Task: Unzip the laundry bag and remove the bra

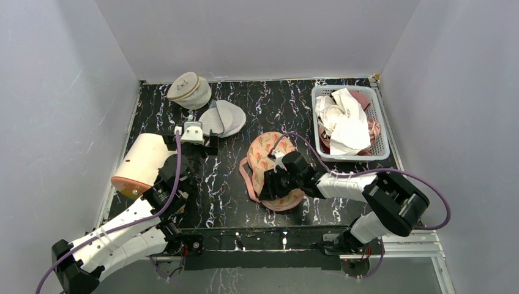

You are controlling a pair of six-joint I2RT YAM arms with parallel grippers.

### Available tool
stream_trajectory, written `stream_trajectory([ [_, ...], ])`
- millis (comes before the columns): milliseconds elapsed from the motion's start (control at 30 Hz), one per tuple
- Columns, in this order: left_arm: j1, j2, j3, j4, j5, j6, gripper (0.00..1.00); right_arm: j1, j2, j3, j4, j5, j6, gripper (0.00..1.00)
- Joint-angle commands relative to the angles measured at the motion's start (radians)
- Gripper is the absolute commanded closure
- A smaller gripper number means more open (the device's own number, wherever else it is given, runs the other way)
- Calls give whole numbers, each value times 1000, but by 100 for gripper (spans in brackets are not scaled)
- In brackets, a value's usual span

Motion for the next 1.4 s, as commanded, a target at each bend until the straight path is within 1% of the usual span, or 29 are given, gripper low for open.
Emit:
stream_trajectory([
  [0, 5, -3, 39, 14, -2, -9, 2, 5, -122, 43, 21, 55, 28, 45],
  [67, 5, -1, 40, 13, 0, -11, 2, 3, -205, 67, -27, 135, 29, 30],
  [167, 5, 3, 42, 11, 4, -15, 2, -15, -291, 101, -97, 249, 17, 16],
  [267, 6, 11, 42, 9, 3, -16, 2, -104, -327, 134, -193, 289, 6, 8],
  [333, 5, 19, 44, 9, 2, -15, 2, -216, -339, 147, -224, 241, 1, 5],
  [400, 5, 28, 44, 8, 1, -14, 2, -328, -366, 163, -242, 183, -12, 3],
  [433, 5, 35, 44, 8, 0, -13, 2, -372, -382, 179, -259, 178, -26, 2],
  [567, 9, 63, 49, 5, 4, -19, 2, -488, -423, 311, -387, 242, -111, 2],
  [633, 25, 75, 69, -24, 30, -52, 2, -544, -435, 389, -441, 263, -152, 2],
  [733, 92, 98, 115, -86, 126, -130, 2, -628, -459, 478, -503, 282, -189, 2],
  [833, 198, 155, 221, -189, 261, -211, 2, -692, -486, 571, -563, 308, -225, 2],
  [933, 323, 203, 357, -310, 349, -298, 2, -707, -517, 676, -623, 384, -271, 2],
  [1033, 459, 224, 478, -383, 469, -380, 2, -708, -551, 768, -674, 463, -316, 2],
  [1200, 503, 257, 684, -468, 476, -361, 2, -686, -626, 834, -671, 565, -367, 2],
  [1233, 504, 262, 743, -484, 472, -347, 2, -678, -640, 836, -666, 569, -373, 2],
  [1300, 503, 266, 815, -518, 457, -326, 2, -668, -666, 830, -653, 584, -377, 2],
  [1367, 504, 257, 851, -538, 443, -311, 2, -664, -675, 827, -654, 584, -375, 2],
])
